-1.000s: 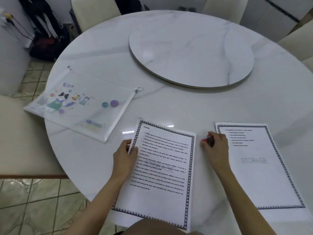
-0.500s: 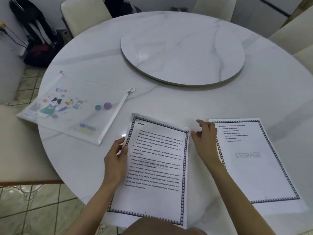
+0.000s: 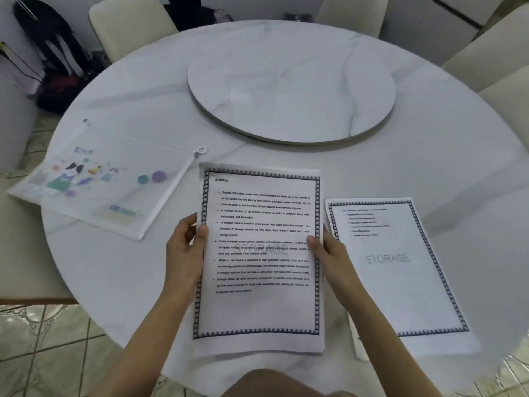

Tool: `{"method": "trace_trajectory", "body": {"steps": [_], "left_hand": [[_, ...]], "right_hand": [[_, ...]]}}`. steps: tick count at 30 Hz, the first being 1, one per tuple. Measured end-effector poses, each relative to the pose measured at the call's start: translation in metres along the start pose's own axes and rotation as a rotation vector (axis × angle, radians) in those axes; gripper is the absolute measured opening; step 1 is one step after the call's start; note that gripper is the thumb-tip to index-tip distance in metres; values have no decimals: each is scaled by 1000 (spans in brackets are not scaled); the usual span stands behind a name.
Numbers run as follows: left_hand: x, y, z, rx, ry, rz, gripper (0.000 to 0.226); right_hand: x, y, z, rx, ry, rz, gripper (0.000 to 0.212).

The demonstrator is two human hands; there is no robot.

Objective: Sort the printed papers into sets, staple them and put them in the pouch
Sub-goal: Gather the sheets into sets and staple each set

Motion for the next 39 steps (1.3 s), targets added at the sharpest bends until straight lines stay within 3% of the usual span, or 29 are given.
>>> {"method": "trace_trajectory", "body": {"steps": [5, 9, 18, 24, 32, 39], "left_hand": [[-7, 31, 66, -126, 12, -49, 20], [-24, 58, 128, -243, -82, -67, 28], [-61, 91, 225, -322, -198, -226, 53], [-71, 91, 243, -203, -286, -231, 51], [-84, 86, 236, -160, -425, -205, 39], [-83, 83, 232, -124, -268, -316, 30]], "right_hand": [[11, 3, -71, 79, 33, 3, 19], [31, 5, -127, 148, 88, 13, 19], [85, -13, -204, 167, 304, 48, 20], [106, -25, -215, 132, 451, 45, 30], [120, -28, -220, 202, 567, 60, 36], [122, -20, -213, 197, 475, 133, 38]]}}
Point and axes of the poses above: each hand's wrist, its own y-axis away from the middle knuckle, its own z-axis out of the palm, x = y × z, the point moved 3 cm from there along -y, towards the middle knuckle, and after that the axes turned 13 degrees about y, right-handed, at the moved point
